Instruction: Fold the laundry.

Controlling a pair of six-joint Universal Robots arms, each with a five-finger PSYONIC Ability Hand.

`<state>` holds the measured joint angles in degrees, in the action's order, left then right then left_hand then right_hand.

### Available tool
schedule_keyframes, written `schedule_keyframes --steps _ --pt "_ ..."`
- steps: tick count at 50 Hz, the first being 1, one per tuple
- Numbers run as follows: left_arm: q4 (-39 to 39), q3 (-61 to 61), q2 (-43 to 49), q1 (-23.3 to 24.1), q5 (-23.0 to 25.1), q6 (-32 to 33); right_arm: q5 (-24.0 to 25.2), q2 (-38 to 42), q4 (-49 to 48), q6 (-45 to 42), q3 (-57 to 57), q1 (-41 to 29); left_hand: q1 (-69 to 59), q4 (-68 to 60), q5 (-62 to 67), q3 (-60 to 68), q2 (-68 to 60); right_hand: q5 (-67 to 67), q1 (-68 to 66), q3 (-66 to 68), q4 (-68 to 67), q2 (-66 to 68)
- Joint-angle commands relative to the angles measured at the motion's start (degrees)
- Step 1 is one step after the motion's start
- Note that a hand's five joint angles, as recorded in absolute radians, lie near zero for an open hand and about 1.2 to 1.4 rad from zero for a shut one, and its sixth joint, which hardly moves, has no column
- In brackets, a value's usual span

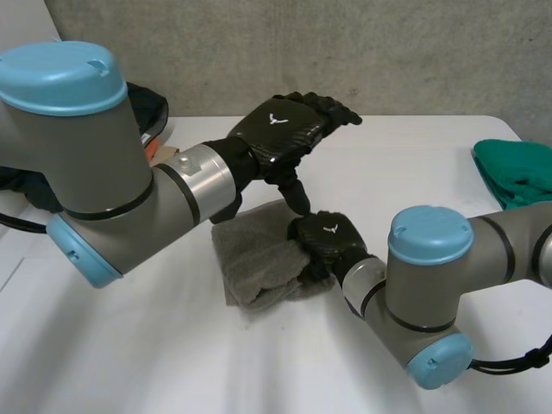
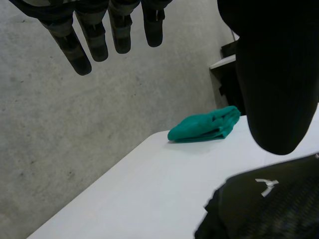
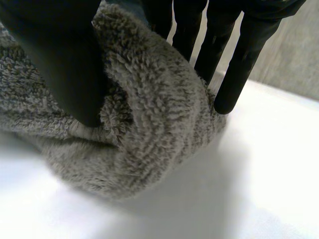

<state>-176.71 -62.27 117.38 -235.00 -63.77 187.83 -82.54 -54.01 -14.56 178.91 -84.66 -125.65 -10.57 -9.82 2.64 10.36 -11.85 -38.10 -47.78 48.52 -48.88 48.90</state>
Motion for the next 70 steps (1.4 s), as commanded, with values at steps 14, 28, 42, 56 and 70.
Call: schedule_keyframes --steps 14,28,42,56,70 --pt "-0.39 -0.58 -1.28 2.18 -1.45 -0.1 -5.44 -4.96 0.5 -11.74 -4.99 -5.05 0.57 -0.18 -2.64 -0.36 1.85 34.4 34.08 -34.82 35.17 -35.2" --pt "-0.48 -0.84 -0.93 1.74 -1.62 -0.1 -7.9 2.06 -4.42 -16.84 -2.62 -6.28 0.57 -0.18 -2.64 -0.36 1.85 33.22 32.9 -33.64 34.0 -34.03" --pt "-0.57 -0.66 -0.84 1.48 -1.62 -0.18 -9.05 4.79 -10.13 -20.27 -0.6 -6.28 0.57 -0.18 -2.64 -0.36 1.85 31.2 30.88 -31.62 31.98 -32.01" --pt "-0.39 -1.02 -1.37 0.42 -1.36 -1.85 -9.75 10.06 -10.93 -22.03 6.96 -6.37 0.57 -0.18 -2.64 -0.36 1.85 23.15 22.83 -23.57 23.93 -23.96" --pt "-0.39 -0.75 -1.72 -0.19 -1.18 -2.91 -10.1 8.84 -11.37 -21.68 10.21 -5.32 0.57 -0.18 -2.64 -0.36 1.85 -31.9 -32.22 31.48 -31.12 31.1"
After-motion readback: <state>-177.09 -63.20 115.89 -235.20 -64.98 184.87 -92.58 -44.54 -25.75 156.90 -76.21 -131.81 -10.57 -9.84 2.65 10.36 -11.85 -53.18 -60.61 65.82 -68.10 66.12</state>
